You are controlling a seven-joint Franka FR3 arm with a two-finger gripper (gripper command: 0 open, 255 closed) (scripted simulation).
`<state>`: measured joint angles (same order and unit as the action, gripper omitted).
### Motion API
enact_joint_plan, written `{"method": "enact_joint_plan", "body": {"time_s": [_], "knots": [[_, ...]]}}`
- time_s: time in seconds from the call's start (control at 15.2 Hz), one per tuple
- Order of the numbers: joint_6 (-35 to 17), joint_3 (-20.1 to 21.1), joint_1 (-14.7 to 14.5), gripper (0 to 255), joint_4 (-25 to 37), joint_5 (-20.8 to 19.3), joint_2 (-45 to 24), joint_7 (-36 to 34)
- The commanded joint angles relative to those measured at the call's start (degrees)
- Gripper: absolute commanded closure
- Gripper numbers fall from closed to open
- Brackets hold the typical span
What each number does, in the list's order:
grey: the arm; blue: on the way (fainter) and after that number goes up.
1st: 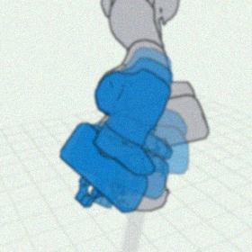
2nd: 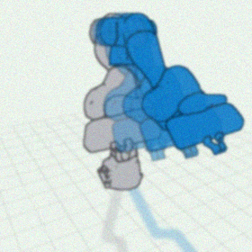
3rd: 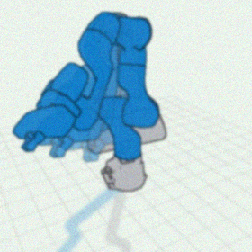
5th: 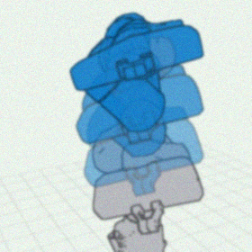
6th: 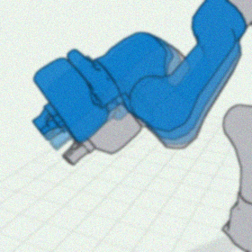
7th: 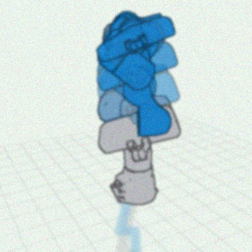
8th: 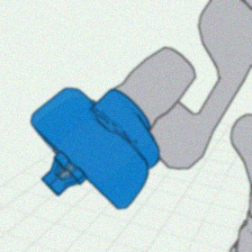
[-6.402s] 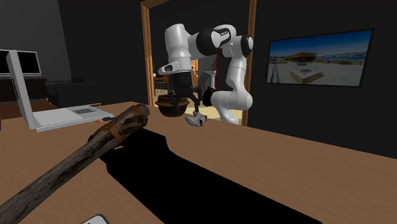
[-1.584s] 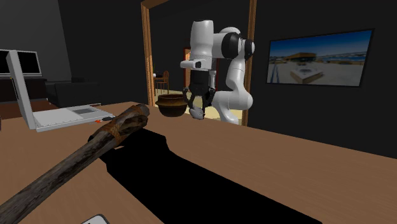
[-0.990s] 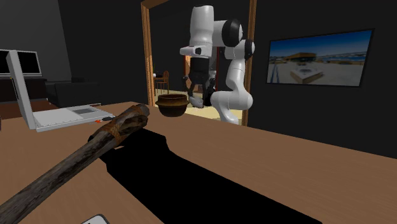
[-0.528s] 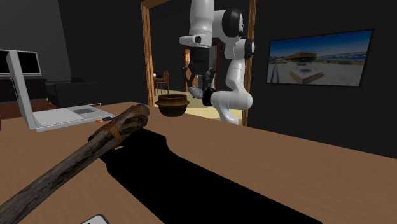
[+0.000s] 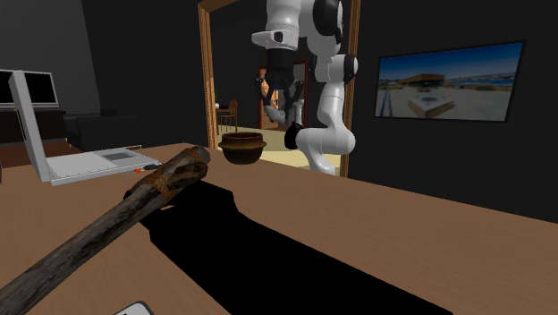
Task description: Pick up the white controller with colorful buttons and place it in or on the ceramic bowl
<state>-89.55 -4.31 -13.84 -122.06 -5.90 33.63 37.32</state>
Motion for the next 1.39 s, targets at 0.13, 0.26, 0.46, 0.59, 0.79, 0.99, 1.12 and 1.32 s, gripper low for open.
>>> {"method": "enact_joint_plan", "body": {"time_s": [0.13,0.26,0.46,0.59,0.79,0.99,1.12,1.32], "knots": [[2.01,-0.99,0.42,255,1.73,-0.56,0.4,1.48],[2.42,-3.03,1.27,255,0.98,-1.8,1.83,4.07],[2.99,-6.21,2.5,255,0.32,-3.8,3.55,8.0],[3.32,-8.38,3.32,255,0.2,-5.19,4.4,10.67],[3.71,-11.72,4.48,255,0.46,-7.29,5.22,14.74],[3.26,-14.93,5.5,255,0.2,-9.26,5.77,18.38],[1.89,-15.12,5.62,255,-1.72,-9.49,6.31,18.19],[-0.18,-15.42,5.81,255,-4.52,-9.85,7.05,17.92]]}}
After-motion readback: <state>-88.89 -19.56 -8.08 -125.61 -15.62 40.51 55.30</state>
